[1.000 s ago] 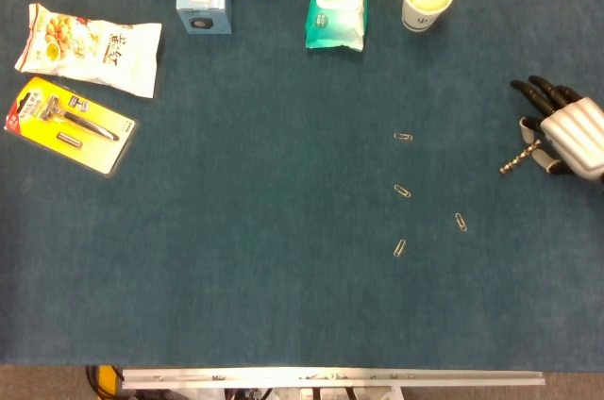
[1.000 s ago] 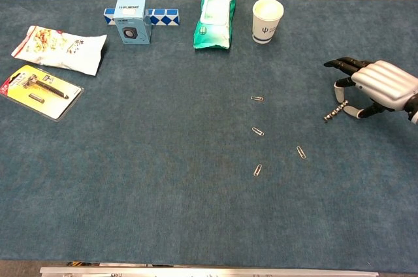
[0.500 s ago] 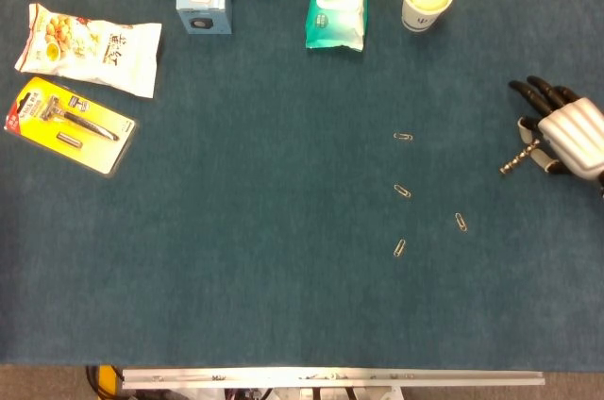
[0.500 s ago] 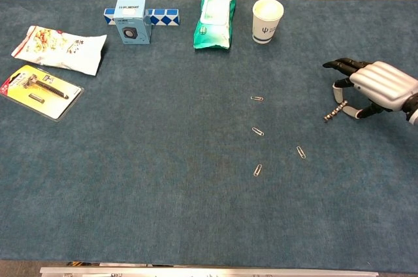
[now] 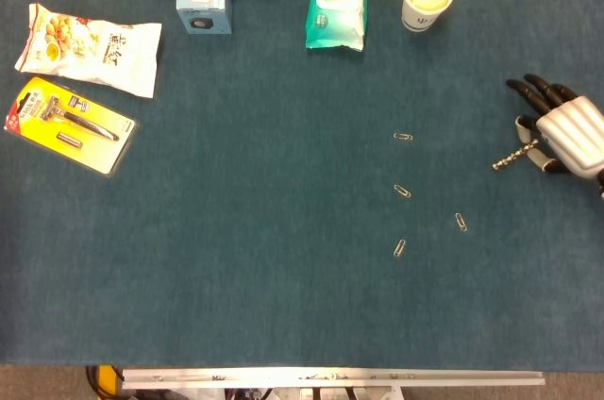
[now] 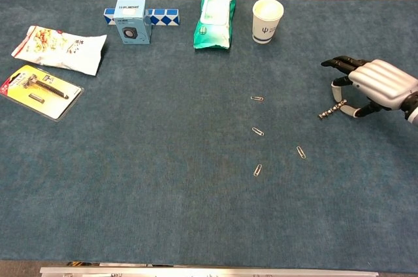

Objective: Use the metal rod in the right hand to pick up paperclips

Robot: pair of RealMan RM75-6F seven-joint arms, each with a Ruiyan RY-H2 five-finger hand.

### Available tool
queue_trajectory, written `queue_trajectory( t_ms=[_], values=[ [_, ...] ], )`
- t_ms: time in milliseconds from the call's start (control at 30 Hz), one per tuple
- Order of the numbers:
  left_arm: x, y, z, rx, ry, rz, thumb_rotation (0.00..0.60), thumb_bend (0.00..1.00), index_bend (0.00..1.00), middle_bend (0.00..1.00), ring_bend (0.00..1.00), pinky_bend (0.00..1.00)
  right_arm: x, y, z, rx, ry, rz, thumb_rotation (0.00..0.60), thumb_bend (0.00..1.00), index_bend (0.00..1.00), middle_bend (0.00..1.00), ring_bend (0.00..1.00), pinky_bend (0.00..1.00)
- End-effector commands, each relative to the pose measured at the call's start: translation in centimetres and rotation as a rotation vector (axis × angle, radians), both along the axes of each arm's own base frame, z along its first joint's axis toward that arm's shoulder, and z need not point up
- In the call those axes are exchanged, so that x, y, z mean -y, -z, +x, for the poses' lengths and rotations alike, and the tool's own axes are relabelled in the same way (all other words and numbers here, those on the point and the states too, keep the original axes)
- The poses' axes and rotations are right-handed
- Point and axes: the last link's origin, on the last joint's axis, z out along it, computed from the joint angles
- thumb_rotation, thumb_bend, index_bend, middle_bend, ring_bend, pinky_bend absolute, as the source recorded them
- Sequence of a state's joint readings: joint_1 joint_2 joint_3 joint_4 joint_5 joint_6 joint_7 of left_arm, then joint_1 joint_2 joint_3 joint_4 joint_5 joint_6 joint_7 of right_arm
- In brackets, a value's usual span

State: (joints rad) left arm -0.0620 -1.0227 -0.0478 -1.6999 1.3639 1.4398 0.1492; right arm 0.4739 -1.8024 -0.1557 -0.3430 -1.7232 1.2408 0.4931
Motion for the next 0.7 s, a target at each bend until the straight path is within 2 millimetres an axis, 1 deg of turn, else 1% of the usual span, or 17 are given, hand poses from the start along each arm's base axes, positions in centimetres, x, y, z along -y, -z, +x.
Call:
queue_trajectory(
  t_ms=[33, 333, 700],
  values=[
    [0.0, 0.0, 0.0, -0.001, 0.0, -0.001, 0.6, 0.25, 0.25, 0.05, 0.1, 0.16, 0.0, -0.2, 0.1, 0.004, -0.01, -0.005, 0.6, 0.31, 0.62, 0.1, 0.05, 0.23],
    [0.0, 0.1, 0.0, -0.001, 0.001, -0.002, 0.6, 0.25, 0.25, 0.05, 0.1, 0.16, -0.4, -0.8, 0.9, 0.021, -0.057, -0.006, 0.6, 0.31, 0.62, 0.1, 0.05, 0.23],
    [0.1, -0.2, 0.1, 0.0, 0.006, 0.009, 0.6, 0.25, 0.25, 0.05, 0.1, 0.16, -1.2, -1.0, 3.1, 0.046, -0.134, 0.016, 0.6, 0.31, 0.62, 0.1, 0.05, 0.23]
  ],
)
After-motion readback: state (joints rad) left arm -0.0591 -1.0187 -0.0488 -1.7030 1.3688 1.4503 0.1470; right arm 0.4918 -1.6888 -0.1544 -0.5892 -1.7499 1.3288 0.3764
